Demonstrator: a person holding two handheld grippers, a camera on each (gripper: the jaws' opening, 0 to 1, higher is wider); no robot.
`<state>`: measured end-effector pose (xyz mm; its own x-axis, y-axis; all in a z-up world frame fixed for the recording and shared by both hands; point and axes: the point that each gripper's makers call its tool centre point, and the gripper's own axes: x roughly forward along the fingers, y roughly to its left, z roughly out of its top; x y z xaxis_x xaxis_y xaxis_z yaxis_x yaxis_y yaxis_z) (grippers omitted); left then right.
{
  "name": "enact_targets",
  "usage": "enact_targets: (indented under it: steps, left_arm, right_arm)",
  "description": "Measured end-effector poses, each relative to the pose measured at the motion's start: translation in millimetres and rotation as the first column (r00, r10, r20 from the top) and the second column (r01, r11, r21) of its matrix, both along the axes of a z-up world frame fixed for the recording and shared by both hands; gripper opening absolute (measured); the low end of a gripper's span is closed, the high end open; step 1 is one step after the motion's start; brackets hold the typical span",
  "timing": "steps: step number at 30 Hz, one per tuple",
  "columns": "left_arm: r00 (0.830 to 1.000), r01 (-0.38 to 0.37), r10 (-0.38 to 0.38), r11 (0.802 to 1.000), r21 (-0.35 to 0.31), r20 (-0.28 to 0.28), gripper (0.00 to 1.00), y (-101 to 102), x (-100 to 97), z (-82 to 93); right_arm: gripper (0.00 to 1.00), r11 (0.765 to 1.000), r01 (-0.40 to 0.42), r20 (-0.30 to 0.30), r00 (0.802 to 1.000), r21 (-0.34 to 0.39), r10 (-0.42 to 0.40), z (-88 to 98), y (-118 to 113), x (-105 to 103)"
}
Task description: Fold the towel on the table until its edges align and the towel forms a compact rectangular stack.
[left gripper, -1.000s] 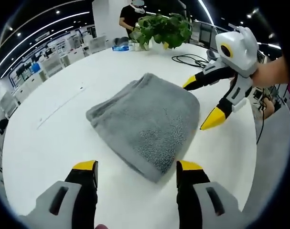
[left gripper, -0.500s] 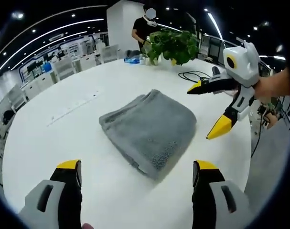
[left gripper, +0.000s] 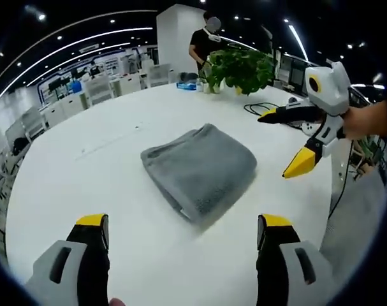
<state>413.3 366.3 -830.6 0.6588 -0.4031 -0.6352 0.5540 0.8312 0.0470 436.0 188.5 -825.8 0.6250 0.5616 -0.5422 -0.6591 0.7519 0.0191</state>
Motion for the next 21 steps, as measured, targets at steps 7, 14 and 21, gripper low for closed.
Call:
enact_targets:
  steps: [7,14,21]
  left_arm:
    - [0.998,-0.046,0.046,0.999,-0.012,0.031,0.99,2,-16.0,7.4]
    - [0.995,-0.081,0.081,0.997,-0.016,0.049,0.99,6,-26.2,6.3]
    - [0.994,-0.085,0.086,0.996,-0.016,0.068,0.99,4,-38.9,11.4]
  right_arm:
    - [0.99,1.0,-0.027,0.02,0.999,0.014,0.027,4.3,-4,-13]
    - [0.99,0.999,-0.031,0.026,0.999,0.04,0.03,5.9,-11,-24]
    - [0.99,0.999,-0.027,0.045,0.999,0.04,0.025,11.8,-15,-41]
